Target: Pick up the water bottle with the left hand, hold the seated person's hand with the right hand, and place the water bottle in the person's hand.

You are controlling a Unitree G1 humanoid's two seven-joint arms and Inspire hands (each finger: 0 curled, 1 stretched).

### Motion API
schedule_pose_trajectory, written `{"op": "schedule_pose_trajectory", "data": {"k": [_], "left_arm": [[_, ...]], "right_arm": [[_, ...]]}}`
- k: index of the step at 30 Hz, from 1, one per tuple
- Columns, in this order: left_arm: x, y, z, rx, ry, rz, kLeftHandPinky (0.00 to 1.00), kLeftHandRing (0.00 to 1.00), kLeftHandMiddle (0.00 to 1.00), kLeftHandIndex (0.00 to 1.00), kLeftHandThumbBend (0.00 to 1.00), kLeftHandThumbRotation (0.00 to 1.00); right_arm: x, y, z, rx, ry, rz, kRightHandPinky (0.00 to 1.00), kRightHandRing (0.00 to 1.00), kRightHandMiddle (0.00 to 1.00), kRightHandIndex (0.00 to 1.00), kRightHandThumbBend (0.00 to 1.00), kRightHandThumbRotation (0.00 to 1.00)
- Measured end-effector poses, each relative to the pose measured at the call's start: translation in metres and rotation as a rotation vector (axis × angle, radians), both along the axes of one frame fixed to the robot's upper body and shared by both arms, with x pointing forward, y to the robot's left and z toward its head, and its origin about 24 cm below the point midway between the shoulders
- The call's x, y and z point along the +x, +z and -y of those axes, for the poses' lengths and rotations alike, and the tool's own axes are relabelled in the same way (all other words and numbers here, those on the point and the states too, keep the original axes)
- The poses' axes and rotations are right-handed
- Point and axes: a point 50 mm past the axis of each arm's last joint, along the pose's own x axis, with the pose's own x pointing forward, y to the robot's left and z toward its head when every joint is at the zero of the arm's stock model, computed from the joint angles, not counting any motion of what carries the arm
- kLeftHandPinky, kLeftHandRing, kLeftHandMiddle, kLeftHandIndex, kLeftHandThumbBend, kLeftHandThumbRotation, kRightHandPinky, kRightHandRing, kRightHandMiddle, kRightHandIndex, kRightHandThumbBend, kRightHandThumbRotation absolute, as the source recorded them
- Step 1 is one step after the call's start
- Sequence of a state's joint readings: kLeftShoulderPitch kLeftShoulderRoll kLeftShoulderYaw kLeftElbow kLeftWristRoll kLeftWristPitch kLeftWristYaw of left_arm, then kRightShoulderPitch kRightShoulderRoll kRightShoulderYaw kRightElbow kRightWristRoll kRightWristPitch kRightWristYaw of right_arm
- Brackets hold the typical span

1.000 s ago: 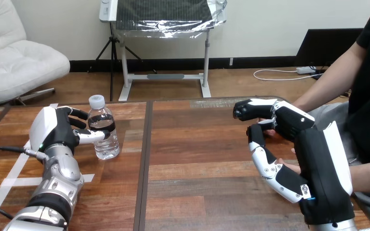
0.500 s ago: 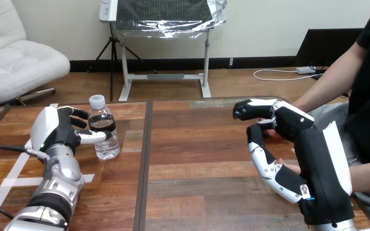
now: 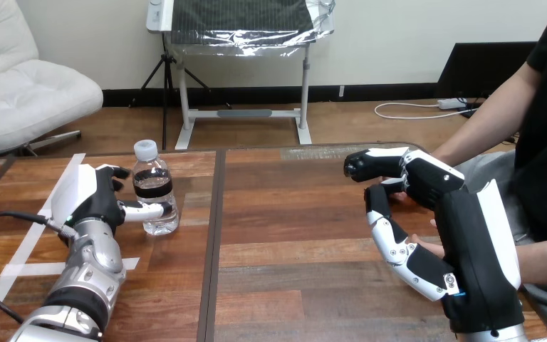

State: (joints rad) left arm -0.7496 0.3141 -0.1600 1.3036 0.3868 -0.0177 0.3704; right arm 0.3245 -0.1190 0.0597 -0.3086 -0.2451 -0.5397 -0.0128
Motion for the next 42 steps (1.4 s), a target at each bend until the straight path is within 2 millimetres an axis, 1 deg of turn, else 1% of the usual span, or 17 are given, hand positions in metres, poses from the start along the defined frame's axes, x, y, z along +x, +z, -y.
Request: {"op": "schedule_pose_trajectory", "data": {"k": [5, 25, 42], "left_arm": [[0.0, 0.0007, -0.0003, 0.006, 0.008, 0.013, 0.87, 0.95, 0.97, 0.96, 0.91, 0.37], [0.0012, 0.0042, -0.0005, -0.054, 0.032, 0.075, 0.83, 0.92, 0.95, 0.94, 0.89, 0.37], [0.001, 0.003, 0.0015, -0.014, 0.015, 0.057, 0.81, 0.9, 0.94, 0.93, 0.88, 0.43]], "right_arm": [[0.0, 0.0, -0.0001, 0.0, 0.0, 0.0, 0.48, 0.62, 0.68, 0.59, 0.18, 0.0], [0.0, 0.0, 0.0, -0.002, 0.001, 0.0, 0.5, 0.64, 0.69, 0.59, 0.18, 0.0], [-0.0001, -0.0001, -0.0003, -0.007, 0.001, 0.0, 0.52, 0.65, 0.69, 0.59, 0.19, 0.0]]}}
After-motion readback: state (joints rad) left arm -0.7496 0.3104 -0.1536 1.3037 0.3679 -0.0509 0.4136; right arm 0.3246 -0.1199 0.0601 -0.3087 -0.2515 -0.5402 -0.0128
